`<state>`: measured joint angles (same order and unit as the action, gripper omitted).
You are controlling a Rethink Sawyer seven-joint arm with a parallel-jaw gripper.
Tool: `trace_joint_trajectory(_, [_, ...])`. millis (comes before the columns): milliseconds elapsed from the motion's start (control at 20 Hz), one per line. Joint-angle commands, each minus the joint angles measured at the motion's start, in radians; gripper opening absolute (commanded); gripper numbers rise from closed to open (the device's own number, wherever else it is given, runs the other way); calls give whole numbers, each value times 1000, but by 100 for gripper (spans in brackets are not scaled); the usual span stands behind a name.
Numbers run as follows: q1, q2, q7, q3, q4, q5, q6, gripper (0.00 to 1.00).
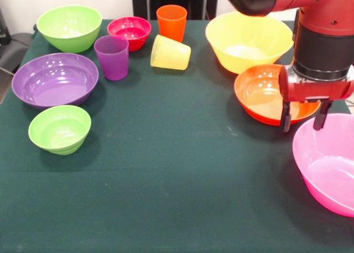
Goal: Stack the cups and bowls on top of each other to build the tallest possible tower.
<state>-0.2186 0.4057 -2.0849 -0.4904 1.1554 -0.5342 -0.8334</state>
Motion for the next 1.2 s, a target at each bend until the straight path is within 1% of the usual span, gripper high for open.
trace_joint_trajectory(50, [19,4,11,46,56,-14,-9,100])
trace_joint_trajectory(250, [15,-15,40,34,31,-9,-31,100])
trace_joint_trajectory(600, [19,-31,52,31,-10,-7,-58,100])
trace_joint_trajectory(700, [14,-31,54,29,-3,-5,-54,100])
trace_joint_trajectory(950, [8,-55,72,22,-46,-2,-76,100])
trace_joint_trajectory(1200, [11,-87,77,20,-92,-12,-66,100])
